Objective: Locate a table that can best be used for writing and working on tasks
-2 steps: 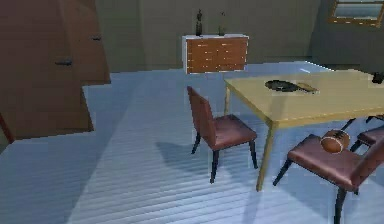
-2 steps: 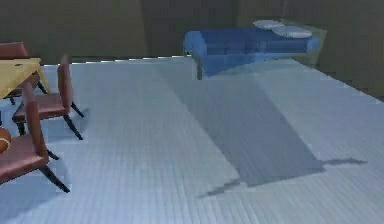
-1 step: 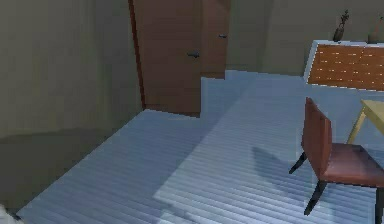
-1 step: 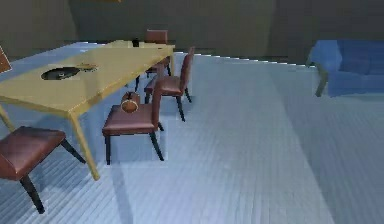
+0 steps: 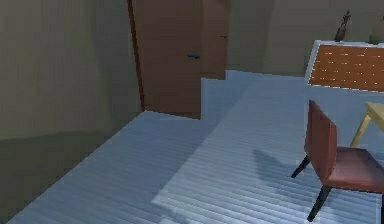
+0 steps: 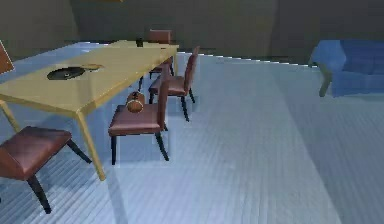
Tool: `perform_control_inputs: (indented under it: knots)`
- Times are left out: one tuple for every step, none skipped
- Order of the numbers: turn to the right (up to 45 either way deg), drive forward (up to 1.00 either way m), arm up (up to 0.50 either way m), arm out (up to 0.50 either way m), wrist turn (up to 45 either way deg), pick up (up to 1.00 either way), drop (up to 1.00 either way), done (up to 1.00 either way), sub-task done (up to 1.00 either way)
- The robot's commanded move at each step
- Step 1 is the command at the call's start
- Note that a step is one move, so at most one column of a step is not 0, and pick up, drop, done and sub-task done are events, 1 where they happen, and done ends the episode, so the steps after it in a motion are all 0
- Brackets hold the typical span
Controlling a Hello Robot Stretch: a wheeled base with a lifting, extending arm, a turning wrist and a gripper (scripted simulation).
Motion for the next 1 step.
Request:
perform_control_inputs:
  knots:
    - [12.0,0.00,0.00,0.00,0.0,0.00,0.00,0.00,0.00]
